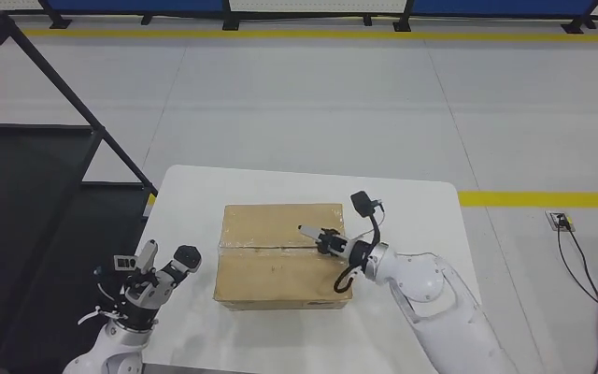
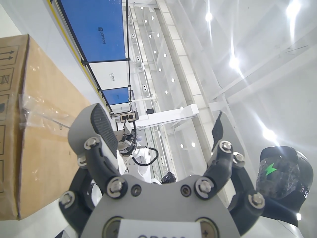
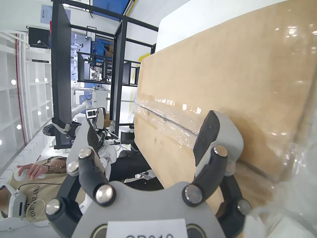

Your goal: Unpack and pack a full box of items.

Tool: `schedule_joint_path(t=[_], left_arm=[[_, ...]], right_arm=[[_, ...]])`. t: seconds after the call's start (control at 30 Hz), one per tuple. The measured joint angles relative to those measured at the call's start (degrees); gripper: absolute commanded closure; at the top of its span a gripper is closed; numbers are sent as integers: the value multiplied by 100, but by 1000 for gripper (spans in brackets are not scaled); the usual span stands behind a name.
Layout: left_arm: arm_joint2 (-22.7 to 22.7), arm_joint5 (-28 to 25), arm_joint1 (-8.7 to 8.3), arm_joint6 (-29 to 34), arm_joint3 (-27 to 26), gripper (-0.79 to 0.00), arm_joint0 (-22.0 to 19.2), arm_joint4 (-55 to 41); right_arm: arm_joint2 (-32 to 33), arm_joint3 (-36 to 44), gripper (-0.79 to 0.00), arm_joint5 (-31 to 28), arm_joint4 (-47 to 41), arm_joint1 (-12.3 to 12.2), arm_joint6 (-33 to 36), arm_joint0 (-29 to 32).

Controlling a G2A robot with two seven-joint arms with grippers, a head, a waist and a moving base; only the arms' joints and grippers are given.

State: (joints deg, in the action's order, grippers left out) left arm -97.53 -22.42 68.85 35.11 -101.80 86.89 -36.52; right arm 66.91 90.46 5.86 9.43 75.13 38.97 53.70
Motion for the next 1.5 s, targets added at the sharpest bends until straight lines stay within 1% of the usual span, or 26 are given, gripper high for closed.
schedule_joint_path(t=[0.23,0.4,0.53,0.6,0.7,0.8,0.87,0.93,1.1,1.2,1.3,1.5], left_arm=[[36,15,2,-23,-29,-785,-13,72],[43,23,3,-39,-32,-785,-6,80],[48,7,5,-41,-35,-785,3,66],[53,-2,6,-40,-32,-785,9,67],[70,-8,8,-40,-28,-785,21,90],[74,-20,8,-43,-29,-785,32,107],[66,-34,8,-47,-19,-785,43,111],[50,-41,8,-50,-8,-785,53,98],[25,-22,6,-49,3,-785,46,79],[62,10,7,-59,15,-785,-2,107],[120,41,11,-85,37,-785,-62,153],[185,80,15,-135,88,-785,-144,213]], right_arm=[[638,945,-785,281,498,-143,-550,811],[1008,1396,-785,271,482,-194,-854,1285],[1047,1510,-785,-11,280,-195,-1013,1432],[963,1430,-785,-128,251,-182,-1085,1389],[766,1181,-785,-125,272,-151,-1174,1184],[622,821,-785,53,265,-125,-1114,879],[564,582,-785,274,257,-106,-1142,680],[537,404,-785,453,202,-99,-1027,542],[551,203,-785,712,207,-121,-639,411],[510,138,-785,635,133,-131,-371,392],[462,42,-785,376,-5,-137,-112,361],[362,-237,-785,77,-200,-127,68,223]])
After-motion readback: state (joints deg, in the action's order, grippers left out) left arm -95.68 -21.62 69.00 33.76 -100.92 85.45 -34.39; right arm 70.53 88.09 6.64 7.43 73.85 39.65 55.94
